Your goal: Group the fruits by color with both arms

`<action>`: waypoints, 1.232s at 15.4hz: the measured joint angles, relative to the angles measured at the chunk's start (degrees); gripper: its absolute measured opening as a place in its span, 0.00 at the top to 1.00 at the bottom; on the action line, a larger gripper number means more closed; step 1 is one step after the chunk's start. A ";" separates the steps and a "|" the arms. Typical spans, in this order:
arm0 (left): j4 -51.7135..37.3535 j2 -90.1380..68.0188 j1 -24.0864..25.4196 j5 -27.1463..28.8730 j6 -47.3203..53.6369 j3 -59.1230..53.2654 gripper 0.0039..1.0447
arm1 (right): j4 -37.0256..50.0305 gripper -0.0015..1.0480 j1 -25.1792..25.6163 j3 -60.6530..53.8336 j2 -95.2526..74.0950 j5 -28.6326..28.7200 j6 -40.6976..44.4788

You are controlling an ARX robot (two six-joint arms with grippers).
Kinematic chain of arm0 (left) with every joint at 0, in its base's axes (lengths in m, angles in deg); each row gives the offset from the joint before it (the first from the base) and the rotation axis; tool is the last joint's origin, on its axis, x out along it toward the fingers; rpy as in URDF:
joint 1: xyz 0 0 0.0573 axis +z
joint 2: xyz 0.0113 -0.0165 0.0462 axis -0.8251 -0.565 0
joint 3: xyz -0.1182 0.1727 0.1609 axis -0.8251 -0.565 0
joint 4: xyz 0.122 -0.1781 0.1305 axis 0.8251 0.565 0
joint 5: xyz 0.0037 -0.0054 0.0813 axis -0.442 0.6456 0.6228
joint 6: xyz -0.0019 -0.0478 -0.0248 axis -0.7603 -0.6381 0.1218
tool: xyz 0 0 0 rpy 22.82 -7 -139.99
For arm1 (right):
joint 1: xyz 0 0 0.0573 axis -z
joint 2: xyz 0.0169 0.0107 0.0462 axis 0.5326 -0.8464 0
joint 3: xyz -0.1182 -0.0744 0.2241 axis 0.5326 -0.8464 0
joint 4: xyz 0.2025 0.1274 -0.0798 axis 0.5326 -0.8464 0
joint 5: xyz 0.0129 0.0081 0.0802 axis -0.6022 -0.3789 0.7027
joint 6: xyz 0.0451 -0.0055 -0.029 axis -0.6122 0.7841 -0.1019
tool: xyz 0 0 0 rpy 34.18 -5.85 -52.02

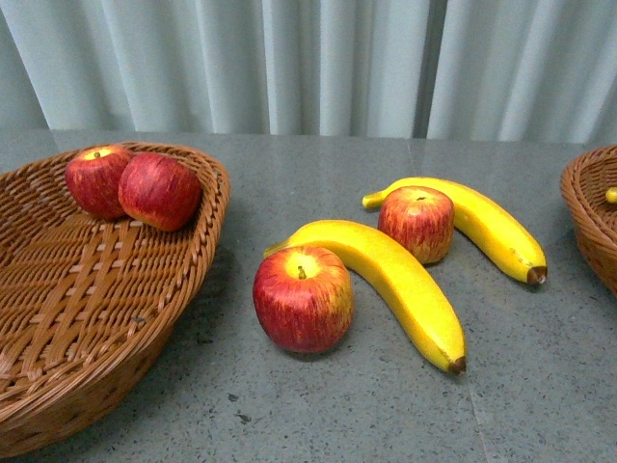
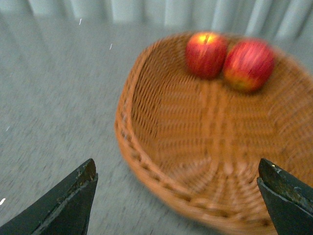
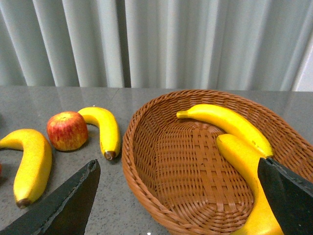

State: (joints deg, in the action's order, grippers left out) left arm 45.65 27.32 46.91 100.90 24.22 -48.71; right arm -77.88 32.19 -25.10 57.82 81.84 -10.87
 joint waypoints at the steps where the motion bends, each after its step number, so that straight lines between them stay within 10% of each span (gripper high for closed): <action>1: -1.55 -2.95 -0.46 4.26 -0.11 0.81 0.06 | 0.09 0.06 0.00 0.00 0.02 0.02 -0.04; 3: -6.95 -7.32 2.75 9.42 0.17 2.14 0.06 | -0.02 0.06 0.00 0.00 0.00 -0.11 -0.04; 8: -32.06 -35.78 9.05 -8.31 7.32 17.31 0.06 | 0.04 0.06 0.00 0.00 0.00 -0.04 -0.02; 15: -32.48 -54.80 0.87 -19.32 8.72 31.30 0.06 | 0.02 0.06 0.00 0.00 0.00 -0.04 -0.02; 19: -24.63 -80.26 -16.28 -28.76 13.11 45.92 0.06 | 0.04 0.06 0.00 0.00 0.02 -0.07 -0.02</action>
State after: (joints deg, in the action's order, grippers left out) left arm 21.01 -52.94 30.63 72.14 37.34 -2.79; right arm -77.84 32.19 -25.10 57.84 81.78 -10.89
